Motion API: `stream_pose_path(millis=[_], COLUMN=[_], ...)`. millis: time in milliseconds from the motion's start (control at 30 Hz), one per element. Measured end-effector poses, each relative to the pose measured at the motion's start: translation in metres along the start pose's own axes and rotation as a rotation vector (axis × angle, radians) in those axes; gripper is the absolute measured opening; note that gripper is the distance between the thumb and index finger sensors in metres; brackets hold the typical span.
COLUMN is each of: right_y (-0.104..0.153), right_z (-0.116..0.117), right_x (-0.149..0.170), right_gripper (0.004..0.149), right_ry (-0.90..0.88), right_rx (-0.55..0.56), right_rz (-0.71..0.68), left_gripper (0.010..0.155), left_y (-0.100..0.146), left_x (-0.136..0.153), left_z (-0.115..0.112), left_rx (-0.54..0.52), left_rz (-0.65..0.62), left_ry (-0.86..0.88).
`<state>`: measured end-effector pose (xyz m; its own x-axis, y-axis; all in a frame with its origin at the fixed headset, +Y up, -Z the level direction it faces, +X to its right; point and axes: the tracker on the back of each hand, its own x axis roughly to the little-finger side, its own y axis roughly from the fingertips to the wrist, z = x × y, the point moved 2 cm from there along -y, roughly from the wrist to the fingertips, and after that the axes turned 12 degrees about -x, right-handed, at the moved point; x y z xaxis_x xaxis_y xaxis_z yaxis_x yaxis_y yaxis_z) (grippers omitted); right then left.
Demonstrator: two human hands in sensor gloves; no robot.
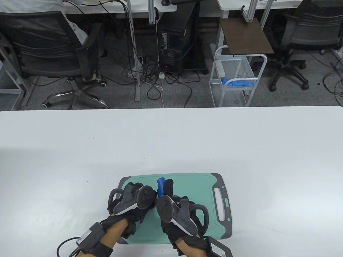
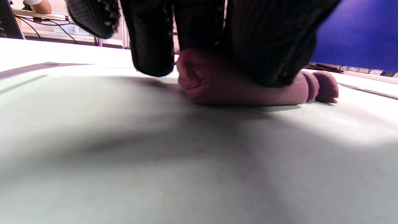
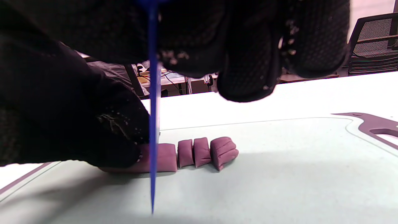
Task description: Slice plasticine roll into thin flakes
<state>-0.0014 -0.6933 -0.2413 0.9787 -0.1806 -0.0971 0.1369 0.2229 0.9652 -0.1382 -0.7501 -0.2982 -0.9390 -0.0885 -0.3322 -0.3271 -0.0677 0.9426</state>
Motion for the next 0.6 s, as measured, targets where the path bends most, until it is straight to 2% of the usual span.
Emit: stream_pose_path(millis=[600], right_y=[-0.0035], right_z=[0.0056], right_x=[-0.0044], right_gripper=[0.084], right_ry=[0.033], right_rx=[-0.004], right_rz=[-0.007], left_gripper=[0.050], left_y=[-0.0004], left_x=[0.0001], left_z=[0.0000], left_rx=[-0.004], left_rz=[-0.004], left_ry=[0.003])
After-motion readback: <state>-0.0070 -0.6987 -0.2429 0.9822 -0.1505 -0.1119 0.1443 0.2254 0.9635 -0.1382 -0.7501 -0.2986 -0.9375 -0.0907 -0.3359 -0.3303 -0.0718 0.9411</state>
